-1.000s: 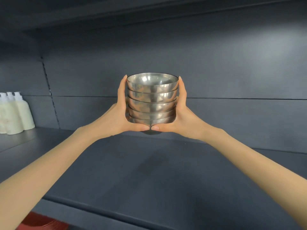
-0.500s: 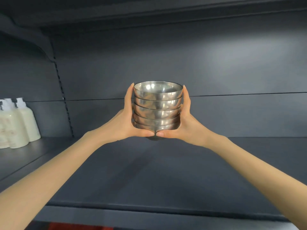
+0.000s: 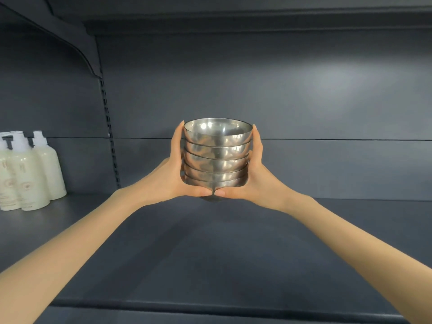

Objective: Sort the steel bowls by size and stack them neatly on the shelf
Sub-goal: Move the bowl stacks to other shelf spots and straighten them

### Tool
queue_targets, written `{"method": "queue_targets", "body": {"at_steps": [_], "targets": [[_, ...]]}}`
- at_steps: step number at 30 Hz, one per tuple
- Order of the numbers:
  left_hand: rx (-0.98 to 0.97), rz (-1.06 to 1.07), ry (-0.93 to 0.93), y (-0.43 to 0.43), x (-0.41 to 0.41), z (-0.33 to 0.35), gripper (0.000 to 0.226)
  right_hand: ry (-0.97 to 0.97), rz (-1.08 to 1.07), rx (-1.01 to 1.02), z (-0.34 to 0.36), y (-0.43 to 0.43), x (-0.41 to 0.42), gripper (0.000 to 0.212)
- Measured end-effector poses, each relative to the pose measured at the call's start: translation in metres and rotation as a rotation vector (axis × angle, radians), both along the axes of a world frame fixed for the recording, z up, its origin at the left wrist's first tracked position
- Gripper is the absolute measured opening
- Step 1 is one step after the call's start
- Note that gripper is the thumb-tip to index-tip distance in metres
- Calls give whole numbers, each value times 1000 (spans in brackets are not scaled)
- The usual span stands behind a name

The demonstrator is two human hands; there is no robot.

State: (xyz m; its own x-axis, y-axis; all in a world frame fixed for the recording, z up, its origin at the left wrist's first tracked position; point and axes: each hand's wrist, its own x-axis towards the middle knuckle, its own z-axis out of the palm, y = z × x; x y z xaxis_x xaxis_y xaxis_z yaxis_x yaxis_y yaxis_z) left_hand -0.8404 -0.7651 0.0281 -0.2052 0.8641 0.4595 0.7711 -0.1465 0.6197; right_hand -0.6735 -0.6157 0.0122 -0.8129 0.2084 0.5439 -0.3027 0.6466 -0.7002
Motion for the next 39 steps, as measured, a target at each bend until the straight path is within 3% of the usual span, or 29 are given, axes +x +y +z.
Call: {"method": "queue_targets", "body": {"at_steps": [12, 25, 39], "targets": [[18, 41, 0, -18, -82, -13, 144, 1, 48, 33, -13, -10, -95, 137], [-41, 11, 90, -42, -207, -58, 148, -24, -38, -23, -57, -51, -200, 141], [-79, 17, 8, -36, -261, -101, 146, -109, -131, -50, -90, -50, -248, 140]]}}
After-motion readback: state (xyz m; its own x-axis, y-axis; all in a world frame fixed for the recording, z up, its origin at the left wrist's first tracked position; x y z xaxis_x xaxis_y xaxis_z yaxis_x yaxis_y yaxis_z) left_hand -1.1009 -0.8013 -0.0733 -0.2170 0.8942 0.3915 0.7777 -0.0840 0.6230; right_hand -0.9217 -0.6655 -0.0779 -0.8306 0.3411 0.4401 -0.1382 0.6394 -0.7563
